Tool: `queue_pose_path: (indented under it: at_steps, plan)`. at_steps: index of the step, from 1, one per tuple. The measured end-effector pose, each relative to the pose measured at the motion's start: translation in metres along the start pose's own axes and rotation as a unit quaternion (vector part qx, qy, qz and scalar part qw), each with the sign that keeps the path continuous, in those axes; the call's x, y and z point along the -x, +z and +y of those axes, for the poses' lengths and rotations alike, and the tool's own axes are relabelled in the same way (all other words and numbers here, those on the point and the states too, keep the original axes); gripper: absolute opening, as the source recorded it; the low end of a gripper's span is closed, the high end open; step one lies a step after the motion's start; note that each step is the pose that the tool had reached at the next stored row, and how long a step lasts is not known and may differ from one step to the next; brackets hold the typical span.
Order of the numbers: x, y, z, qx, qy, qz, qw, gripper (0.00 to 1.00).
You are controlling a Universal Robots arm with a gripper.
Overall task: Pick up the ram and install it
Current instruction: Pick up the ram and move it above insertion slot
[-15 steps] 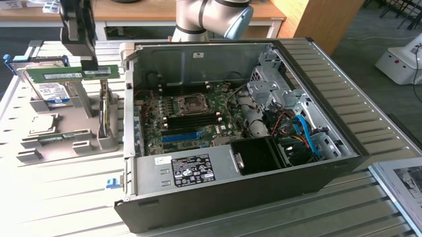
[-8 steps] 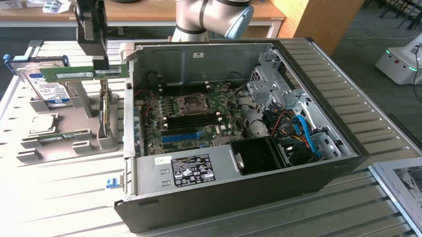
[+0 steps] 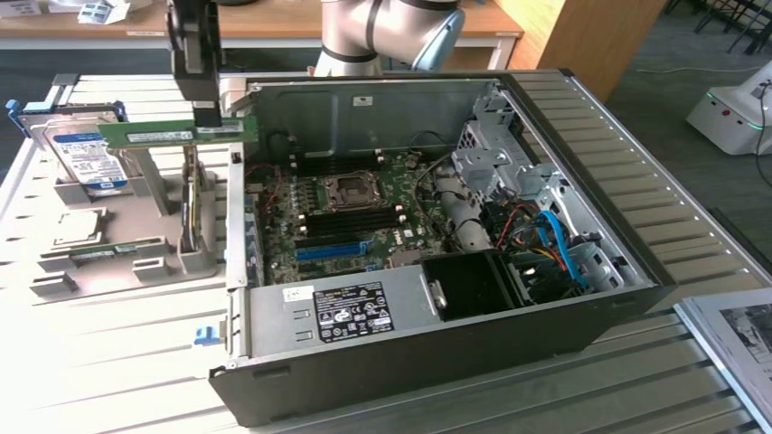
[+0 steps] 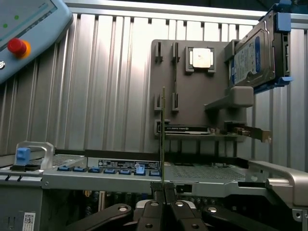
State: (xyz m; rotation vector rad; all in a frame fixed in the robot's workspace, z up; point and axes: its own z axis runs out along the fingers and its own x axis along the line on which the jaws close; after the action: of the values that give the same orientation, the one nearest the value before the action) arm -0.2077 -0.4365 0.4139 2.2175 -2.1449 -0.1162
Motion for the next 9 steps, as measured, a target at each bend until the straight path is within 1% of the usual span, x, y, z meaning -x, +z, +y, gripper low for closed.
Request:
queue_pose_path:
  at_steps: [9]
  plan:
    - [-0.001,-0.0020,-0.0224,0.0000,0.000,0.0000,1.0000,0.11]
